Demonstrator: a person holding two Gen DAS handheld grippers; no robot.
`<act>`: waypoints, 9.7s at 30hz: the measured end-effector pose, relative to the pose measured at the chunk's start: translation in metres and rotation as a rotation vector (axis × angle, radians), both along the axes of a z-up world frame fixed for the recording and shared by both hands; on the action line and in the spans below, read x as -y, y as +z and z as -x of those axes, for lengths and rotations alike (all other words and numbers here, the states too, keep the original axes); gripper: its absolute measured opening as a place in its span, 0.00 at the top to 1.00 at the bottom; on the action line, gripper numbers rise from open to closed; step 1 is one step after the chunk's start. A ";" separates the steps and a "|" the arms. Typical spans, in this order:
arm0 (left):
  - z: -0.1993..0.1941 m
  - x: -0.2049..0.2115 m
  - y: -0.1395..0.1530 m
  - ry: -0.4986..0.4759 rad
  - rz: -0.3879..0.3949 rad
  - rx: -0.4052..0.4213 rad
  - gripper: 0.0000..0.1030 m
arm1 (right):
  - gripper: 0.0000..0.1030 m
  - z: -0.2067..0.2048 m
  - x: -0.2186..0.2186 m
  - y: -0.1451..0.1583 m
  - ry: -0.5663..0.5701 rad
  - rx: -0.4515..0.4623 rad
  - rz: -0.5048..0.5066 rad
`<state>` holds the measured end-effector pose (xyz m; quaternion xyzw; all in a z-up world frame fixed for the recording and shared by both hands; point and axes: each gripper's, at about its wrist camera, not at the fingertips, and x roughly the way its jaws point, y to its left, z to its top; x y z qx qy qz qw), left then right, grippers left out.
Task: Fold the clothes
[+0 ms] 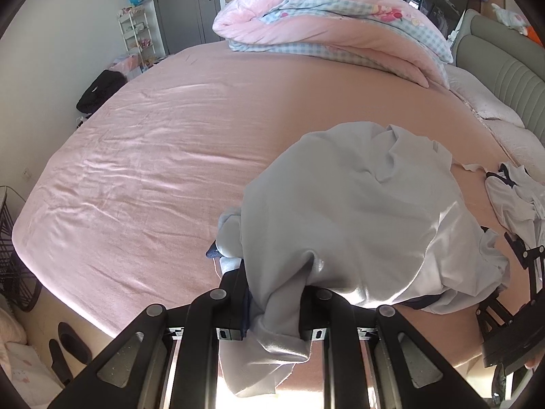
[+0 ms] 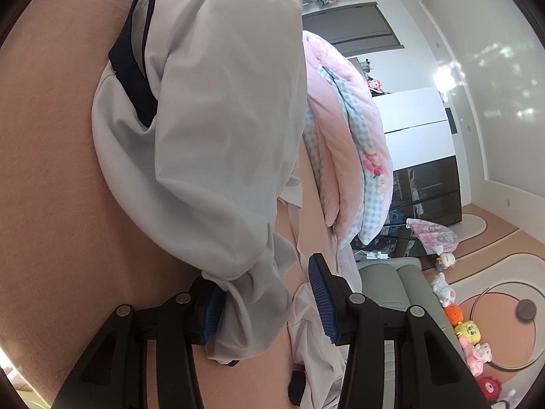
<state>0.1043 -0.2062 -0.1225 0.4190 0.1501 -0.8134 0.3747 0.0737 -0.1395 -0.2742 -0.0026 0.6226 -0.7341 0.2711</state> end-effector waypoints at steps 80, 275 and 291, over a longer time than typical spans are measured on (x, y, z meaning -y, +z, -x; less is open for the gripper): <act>0.020 -0.057 -0.055 -0.232 -0.099 0.160 0.22 | 0.29 0.073 -0.101 0.034 -0.305 0.004 -0.055; 0.150 0.158 0.017 0.050 -0.520 -0.224 0.89 | 0.84 0.285 0.115 0.086 -0.595 1.211 0.482; 0.182 0.219 0.045 0.197 -0.350 -0.400 0.88 | 0.92 0.325 0.130 0.112 -0.612 1.066 0.637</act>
